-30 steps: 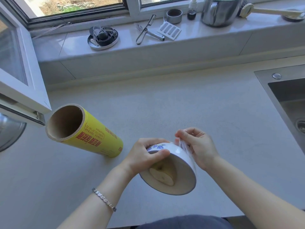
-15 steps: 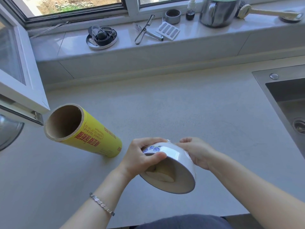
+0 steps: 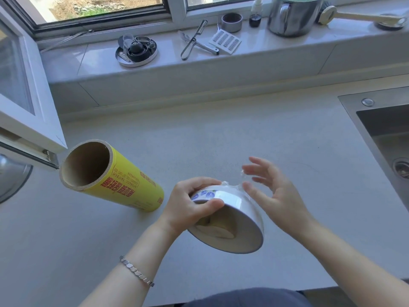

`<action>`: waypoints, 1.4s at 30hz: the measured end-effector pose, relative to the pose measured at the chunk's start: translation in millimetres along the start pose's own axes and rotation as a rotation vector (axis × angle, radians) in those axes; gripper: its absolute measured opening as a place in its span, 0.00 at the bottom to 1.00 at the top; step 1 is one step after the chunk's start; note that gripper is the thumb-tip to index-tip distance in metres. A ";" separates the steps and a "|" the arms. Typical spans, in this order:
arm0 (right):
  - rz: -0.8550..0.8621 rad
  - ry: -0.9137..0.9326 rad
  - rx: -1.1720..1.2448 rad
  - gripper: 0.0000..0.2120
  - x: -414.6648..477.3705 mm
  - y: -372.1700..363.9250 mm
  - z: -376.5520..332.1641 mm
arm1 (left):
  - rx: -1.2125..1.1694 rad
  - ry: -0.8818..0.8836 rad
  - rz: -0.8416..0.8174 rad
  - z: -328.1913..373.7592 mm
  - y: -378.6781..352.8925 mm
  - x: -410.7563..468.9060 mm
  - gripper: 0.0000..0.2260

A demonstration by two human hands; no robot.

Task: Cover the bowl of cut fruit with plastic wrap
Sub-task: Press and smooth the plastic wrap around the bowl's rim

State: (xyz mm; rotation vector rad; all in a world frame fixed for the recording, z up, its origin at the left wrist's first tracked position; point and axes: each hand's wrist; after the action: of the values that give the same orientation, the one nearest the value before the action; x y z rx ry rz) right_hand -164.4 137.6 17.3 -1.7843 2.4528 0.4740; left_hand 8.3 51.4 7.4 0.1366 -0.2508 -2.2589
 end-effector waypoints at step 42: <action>-0.104 -0.314 0.071 0.12 13.8 -19.7 7.3 | 0.035 0.004 0.004 -1.6 1.7 -2.4 0.13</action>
State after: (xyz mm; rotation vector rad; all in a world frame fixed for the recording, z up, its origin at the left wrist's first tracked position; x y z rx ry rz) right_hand -151.2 121.6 3.0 -1.6551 2.1283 0.5983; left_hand 11.5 51.9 6.3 0.1583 -0.2881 -2.2506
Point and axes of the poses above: each hand's wrist, its own x-axis towards the middle knuckle, its own y-axis out of the back of the hand, z = x × y, and after that the axes turned 4 degrees about -y, right-handed
